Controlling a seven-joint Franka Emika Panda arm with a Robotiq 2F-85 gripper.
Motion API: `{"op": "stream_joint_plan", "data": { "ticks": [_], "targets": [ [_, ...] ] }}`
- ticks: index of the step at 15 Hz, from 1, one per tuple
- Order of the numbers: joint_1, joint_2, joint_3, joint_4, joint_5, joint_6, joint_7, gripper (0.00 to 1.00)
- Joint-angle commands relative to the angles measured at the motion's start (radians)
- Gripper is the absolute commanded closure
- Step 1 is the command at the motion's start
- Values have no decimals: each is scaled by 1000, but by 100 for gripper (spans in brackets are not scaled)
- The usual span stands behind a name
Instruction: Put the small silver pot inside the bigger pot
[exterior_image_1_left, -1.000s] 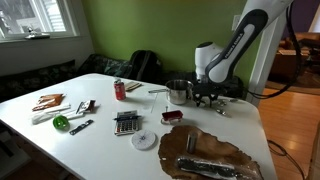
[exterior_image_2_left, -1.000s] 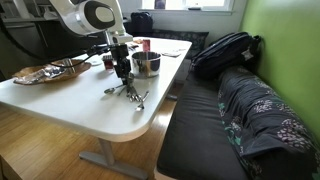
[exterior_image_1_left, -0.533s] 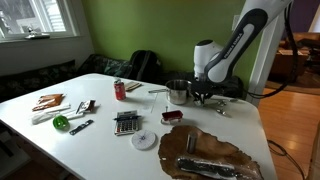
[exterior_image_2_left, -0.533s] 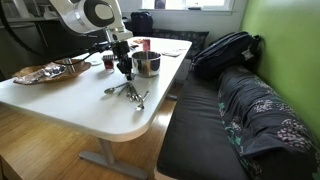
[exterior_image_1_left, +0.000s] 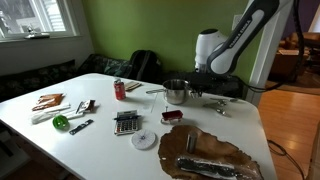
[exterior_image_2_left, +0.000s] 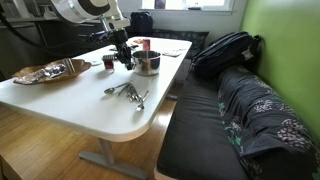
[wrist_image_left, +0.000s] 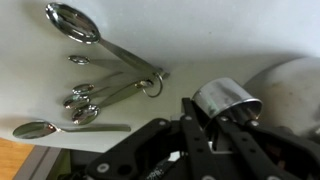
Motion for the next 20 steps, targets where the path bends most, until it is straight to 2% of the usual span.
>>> {"op": "stream_joint_plan", "data": {
  "ticks": [1,2,4,6,7,8,10,16,17,20],
  "targets": [
    [69,-147,-83,-111,-59,28,91,96],
    [85,-172,-108,-121,-93,32,131,96],
    [194,-149,-250,-91,-237,85,306,97],
    [265,-93,-349,-44,-315,153,454,97],
    [330,-66,-431,-27,-354,173,526,97],
    [231,-130,-314,-56,-290,121,394,89],
    [297,-101,-393,-42,-326,147,469,89],
    [318,-78,-412,-27,-328,148,490,89],
    [326,-58,-420,-13,-339,180,504,97],
    [367,66,-454,89,-348,297,596,97]
  ]
}}
